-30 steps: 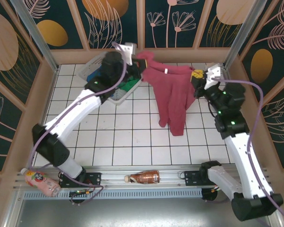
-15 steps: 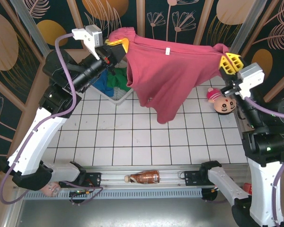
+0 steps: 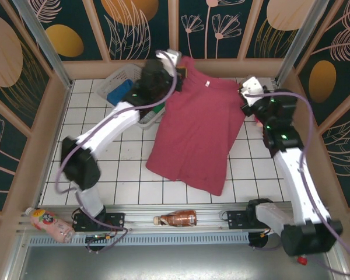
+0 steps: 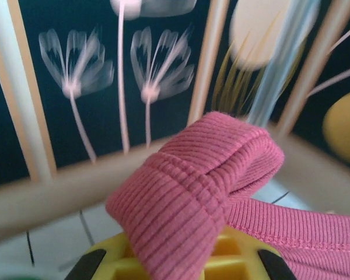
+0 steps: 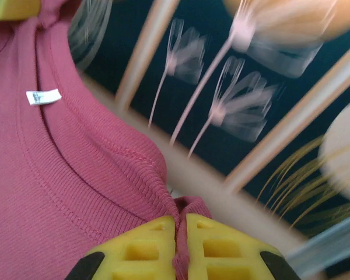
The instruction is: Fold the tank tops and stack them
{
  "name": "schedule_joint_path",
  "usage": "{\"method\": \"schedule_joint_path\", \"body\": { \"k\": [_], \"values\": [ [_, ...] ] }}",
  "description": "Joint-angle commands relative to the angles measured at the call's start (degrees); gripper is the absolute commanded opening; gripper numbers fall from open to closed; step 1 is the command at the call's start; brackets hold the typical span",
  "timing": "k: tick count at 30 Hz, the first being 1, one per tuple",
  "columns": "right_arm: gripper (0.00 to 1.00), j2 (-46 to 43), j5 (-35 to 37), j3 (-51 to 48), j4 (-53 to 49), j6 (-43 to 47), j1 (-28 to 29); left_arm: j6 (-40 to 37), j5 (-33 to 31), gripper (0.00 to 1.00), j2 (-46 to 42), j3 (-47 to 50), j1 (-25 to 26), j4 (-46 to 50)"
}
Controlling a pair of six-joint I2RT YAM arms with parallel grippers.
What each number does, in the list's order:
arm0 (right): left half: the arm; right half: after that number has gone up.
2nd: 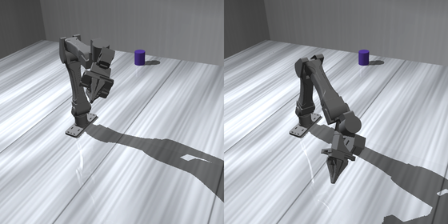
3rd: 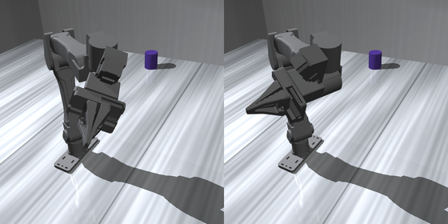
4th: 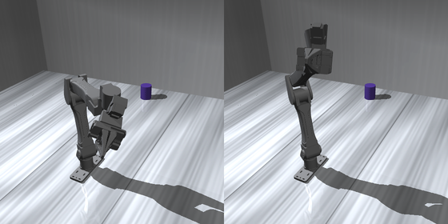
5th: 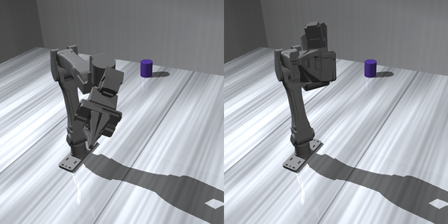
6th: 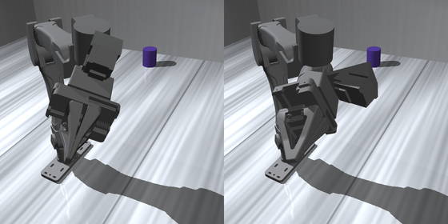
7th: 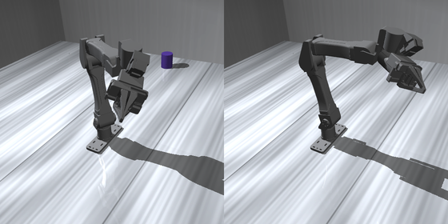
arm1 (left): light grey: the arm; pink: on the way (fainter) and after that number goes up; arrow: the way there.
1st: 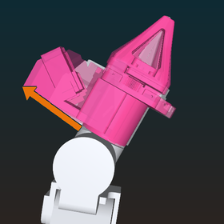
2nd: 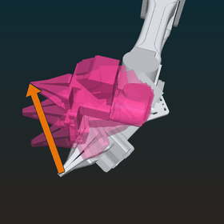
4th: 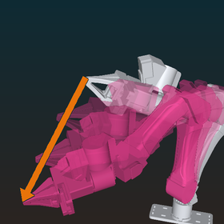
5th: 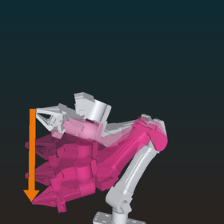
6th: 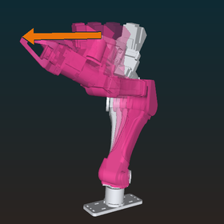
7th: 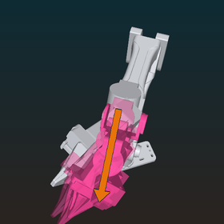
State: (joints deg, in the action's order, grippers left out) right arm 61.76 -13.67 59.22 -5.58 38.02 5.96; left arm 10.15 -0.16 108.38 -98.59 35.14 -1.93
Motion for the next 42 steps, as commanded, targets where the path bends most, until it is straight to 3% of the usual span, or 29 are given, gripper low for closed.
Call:
{"method": "schedule_joint_path", "body": {
  "k": [1, 2, 4, 6, 9, 12, 15, 19, 23, 24, 28, 32, 36, 39, 42],
  "values": [
    [0.00, 7.11, 0.05, -5.04, 10.37, -1.42, -2.57, 2.44, -3.71, 0.03, 10.67, -6.50, -0.68, -1.00],
    [0.00, 10.77, 1.16, -6.03, 12.65, -2.47, -2.93, 3.69, -3.68, 0.07, 14.43, -9.68, -0.68, 0.20],
    [0.13, 16.82, 3.83, -5.24, 13.59, -4.26, -3.14, 4.86, -4.96, 0.11, 20.46, -14.15, -0.66, 1.75],
    [0.24, 21.95, 8.57, -2.82, 12.18, -7.28, -3.20, 5.94, -6.47, 0.33, 24.68, -17.78, -0.61, 3.43],
    [0.41, 23.37, 14.07, -0.35, 8.43, -12.07, -3.48, 5.81, -8.97, 0.59, 26.19, -19.93, -0.63, 5.00],
    [0.52, 21.38, 12.80, 2.25, 0.37, -18.13, -4.44, 5.08, -8.98, 0.64, 23.60, -18.84, -0.68, 7.54],
    [0.55, 16.24, 7.17, 2.53, -8.52, -25.87, -4.54, 5.13, -8.07, 0.73, 18.44, -15.76, -0.69, 14.27],
    [0.58, 5.27, -0.95, -4.35, -15.49, -39.44, 0.36, 10.00, -2.56, 0.75, 8.23, -5.59, -0.69, 22.97],
    [0.63, -3.30, 0.42, -12.11, -21.49, -52.64, 8.79, 16.67, -0.61, 0.73, -0.69, 5.75, 0.19, 29.34],
    [0.70, -4.99, 1.34, -13.92, -23.09, -55.78, 11.22, 17.56, -1.20, 0.73, -2.68, 9.03, 0.99, 30.20],
    [0.73, -10.08, 8.02, -20.42, -29.21, -68.28, 18.99, 22.04, -4.35, 0.73, -8.13, 20.03, 3.33, 33.60],
    [0.76, -12.52, 13.36, -24.98, -33.82, -78.45, 27.81, 24.11, -8.04, 0.72, -11.44, 28.15, 4.05, 34.97],
    [0.77, -11.90, 14.28, -29.29, -33.92, -86.28, 35.12, 23.24, -10.33, 0.71, -10.76, 33.90, 4.06, 31.46],
    [0.77, -9.44, 16.38, -31.10, -32.47, -88.65, 38.20, 21.05, -16.53, 0.70, -8.59, 34.95, 3.72, 28.42],
    [0.77, -7.40, 17.01, -32.52, -31.16, -89.32, 39.26, 19.77, -17.59, 0.69, -6.92, 35.75, 1.63, 25.48]
  ]
}}
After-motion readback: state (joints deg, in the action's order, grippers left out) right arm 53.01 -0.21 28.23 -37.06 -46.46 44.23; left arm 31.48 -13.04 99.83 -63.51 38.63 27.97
